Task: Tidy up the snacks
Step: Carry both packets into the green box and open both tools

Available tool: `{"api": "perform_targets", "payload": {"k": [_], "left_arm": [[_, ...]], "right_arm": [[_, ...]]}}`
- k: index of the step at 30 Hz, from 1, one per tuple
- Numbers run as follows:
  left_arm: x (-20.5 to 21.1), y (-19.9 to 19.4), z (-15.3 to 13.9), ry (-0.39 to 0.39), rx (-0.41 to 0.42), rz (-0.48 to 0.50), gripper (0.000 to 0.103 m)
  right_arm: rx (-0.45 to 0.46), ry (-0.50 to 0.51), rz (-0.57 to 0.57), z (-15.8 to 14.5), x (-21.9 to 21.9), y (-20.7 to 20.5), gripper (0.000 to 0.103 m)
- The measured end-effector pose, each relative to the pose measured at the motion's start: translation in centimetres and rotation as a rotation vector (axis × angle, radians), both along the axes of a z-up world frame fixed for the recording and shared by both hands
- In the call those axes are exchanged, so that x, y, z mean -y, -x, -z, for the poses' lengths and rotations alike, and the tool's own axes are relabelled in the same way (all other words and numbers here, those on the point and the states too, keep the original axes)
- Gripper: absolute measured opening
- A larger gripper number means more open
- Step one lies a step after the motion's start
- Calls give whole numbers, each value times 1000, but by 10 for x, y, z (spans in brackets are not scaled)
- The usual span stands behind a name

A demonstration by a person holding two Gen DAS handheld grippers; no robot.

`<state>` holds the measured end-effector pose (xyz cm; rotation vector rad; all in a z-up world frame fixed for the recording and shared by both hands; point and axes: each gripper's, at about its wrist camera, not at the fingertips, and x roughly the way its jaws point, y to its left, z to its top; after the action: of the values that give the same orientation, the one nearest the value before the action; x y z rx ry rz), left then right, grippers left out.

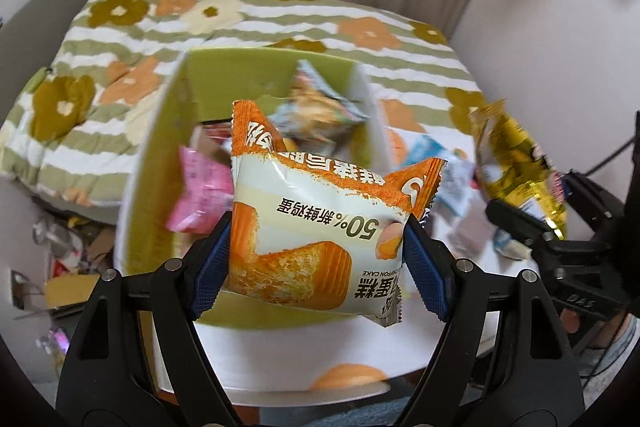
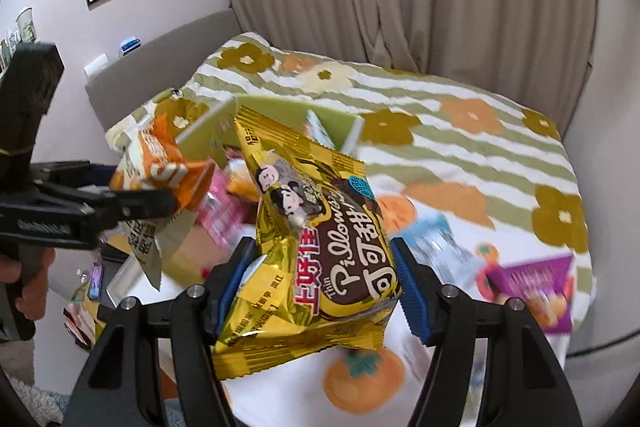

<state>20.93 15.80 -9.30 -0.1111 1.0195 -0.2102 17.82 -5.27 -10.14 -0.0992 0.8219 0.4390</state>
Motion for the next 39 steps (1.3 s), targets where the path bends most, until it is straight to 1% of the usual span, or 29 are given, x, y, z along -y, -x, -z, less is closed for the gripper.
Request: {"api": "perform_targets", "payload": {"k": [3, 6, 7, 8, 9, 10, 11, 14, 20, 24, 32, 34, 35, 37, 39], "left_arm": [[-23, -16, 12, -11, -28, 8, 77], [-36, -24, 25, -44, -37, 45, 78], [-37, -25, 27, -54, -34, 55, 80], [-39, -27, 32, -77, -31, 66, 85], [-40, -29, 36, -103, -34, 79, 87], [-40, -30, 39, -121, -38, 87, 91], [-42, -30, 41, -138, -35, 101, 93], [-48, -30, 43, -137, -22, 132, 96], [-59, -28, 47, -135, -16, 145, 96], [-66, -30, 55, -132, -32, 141, 96], [-70, -31, 58, -112, -54, 94, 96], [-69, -32, 58, -120, -55, 91, 96], [-69, -33, 58, -126, -56, 88, 96], [-68, -33, 58, -127, -58, 82, 96], [-67, -32, 59, -123, -64, 75, 96]], "right_arm": [[-9, -2, -5, -2, -28, -15, 62], [-27, -6, 7, 1, -51, -28, 62], [-37, -7, 15, 3, -57, -32, 62], [-48, -8, 24, 5, -62, -37, 62], [-59, -11, 32, 8, -65, -40, 62], [-73, -14, 42, 11, -70, -44, 62], [-86, -16, 52, 13, -72, -47, 62], [-115, -12, 77, 19, -82, -55, 62], [-167, 3, 101, 33, -92, -67, 62], [-202, 3, 101, 43, -100, -81, 62], [-225, -6, 95, 52, -110, -105, 62], [-219, -15, 101, 53, -111, -110, 64], [-215, -24, 101, 54, -111, -111, 67], [-202, -36, 93, 53, -111, -110, 94], [-184, -31, 77, 51, -110, -106, 97]]}}
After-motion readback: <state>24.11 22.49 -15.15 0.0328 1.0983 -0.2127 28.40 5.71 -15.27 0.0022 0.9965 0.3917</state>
